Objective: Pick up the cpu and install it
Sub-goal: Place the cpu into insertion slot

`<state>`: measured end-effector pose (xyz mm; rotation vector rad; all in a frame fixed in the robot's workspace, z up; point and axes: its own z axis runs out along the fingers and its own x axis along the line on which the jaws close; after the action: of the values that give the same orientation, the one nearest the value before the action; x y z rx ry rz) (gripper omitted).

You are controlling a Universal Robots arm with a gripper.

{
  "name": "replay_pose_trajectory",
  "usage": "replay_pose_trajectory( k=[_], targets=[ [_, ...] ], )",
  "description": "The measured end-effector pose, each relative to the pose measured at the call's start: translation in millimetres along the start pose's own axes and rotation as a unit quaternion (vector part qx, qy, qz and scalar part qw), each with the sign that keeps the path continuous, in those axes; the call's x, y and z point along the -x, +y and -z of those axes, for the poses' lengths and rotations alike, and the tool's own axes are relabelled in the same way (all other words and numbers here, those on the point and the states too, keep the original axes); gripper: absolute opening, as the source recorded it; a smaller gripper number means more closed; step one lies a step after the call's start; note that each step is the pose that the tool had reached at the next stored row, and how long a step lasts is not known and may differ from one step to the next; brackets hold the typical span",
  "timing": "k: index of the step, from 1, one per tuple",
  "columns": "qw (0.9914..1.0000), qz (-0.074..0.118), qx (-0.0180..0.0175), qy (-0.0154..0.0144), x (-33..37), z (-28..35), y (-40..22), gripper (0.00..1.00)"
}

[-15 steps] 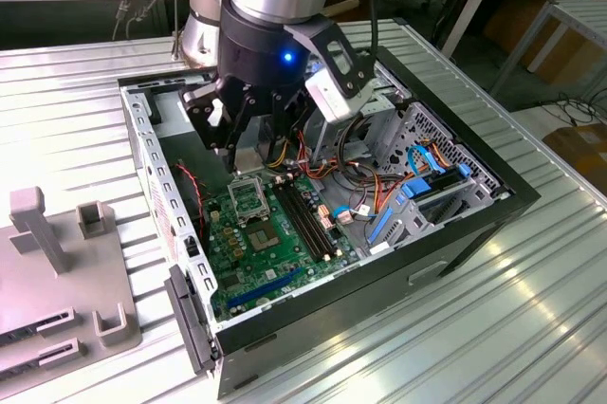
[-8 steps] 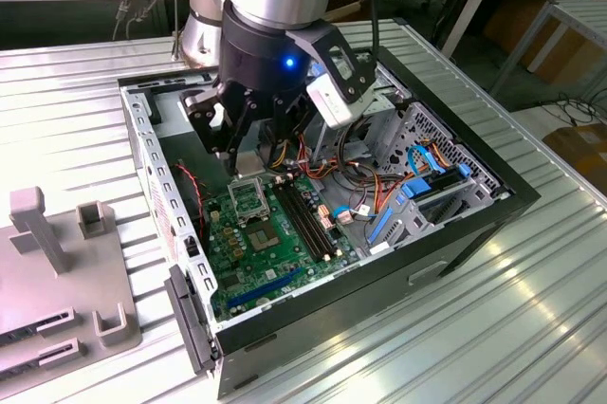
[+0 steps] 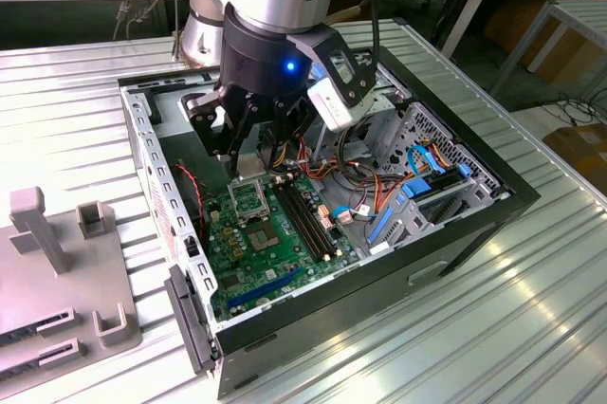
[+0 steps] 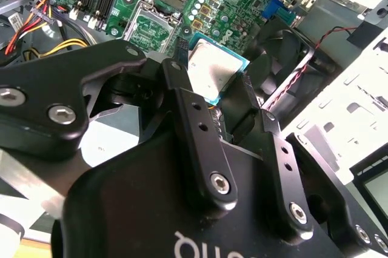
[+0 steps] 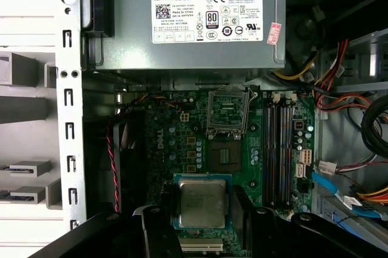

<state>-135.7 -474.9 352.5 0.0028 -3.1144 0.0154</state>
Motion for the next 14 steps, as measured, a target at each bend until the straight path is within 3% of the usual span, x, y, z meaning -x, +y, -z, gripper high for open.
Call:
replay_pose_trajectory(
  k=[11, 14],
  targets=[
    [1.0, 0.0, 0.0, 0.0, 0.0, -1.4, -0.4, 0.47],
    [1.0, 0.0, 0.0, 0.0, 0.1, -3.4, -3.5, 0.47]
  ],
)
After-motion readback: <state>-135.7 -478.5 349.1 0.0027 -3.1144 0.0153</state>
